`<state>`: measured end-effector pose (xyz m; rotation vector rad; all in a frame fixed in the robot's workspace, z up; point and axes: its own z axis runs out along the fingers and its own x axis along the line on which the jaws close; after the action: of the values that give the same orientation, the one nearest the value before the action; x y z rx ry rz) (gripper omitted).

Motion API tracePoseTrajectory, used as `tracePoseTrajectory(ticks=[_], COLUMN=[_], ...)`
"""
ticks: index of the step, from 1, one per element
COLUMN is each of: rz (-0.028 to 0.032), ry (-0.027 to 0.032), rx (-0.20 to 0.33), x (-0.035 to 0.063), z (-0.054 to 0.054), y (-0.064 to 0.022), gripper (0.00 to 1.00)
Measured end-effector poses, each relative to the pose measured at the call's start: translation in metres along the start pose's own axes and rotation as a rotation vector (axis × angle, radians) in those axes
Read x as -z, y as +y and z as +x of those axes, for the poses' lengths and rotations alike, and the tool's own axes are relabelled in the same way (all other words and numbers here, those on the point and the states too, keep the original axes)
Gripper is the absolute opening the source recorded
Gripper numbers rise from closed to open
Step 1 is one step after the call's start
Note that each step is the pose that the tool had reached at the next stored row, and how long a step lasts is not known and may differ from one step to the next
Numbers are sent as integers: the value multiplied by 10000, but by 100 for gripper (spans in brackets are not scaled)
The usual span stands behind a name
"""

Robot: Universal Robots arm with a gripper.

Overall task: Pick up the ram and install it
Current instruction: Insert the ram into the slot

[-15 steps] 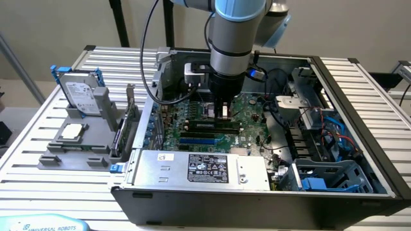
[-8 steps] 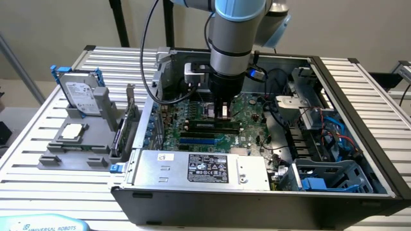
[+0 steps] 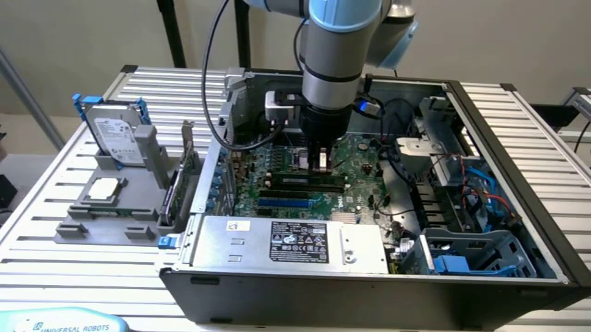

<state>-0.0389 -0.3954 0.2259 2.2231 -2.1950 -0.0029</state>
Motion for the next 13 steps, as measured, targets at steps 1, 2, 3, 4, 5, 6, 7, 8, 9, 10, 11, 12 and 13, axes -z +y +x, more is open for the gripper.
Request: tracePoseTrajectory(ticks=[1, 2, 3, 4, 5, 6, 7, 8, 9, 10, 11, 12, 13], rz=[0, -1, -1, -1, -1, -1, 0, -1, 0, 0, 0, 1, 1], ry=[0, 1, 1, 1, 1, 1, 0, 1, 0, -1, -1, -2, -1], rx=[-1, -2, -3, -4, -5, -5, -5, -6, -7, -7, -6, -6, -6], x=[-2, -4, -6, -9, -11, -13, -14, -15, -15, -16, -16, -17, -17], z=[0, 0, 0, 0, 0, 0, 0, 0, -1, -2, -3, -4, -5], y=[0, 0, 0, 0, 0, 0, 0, 0, 0, 0, 0, 0, 0], gripper=[14, 14, 14, 14, 14, 14, 14, 14, 14, 14, 14, 14, 14])
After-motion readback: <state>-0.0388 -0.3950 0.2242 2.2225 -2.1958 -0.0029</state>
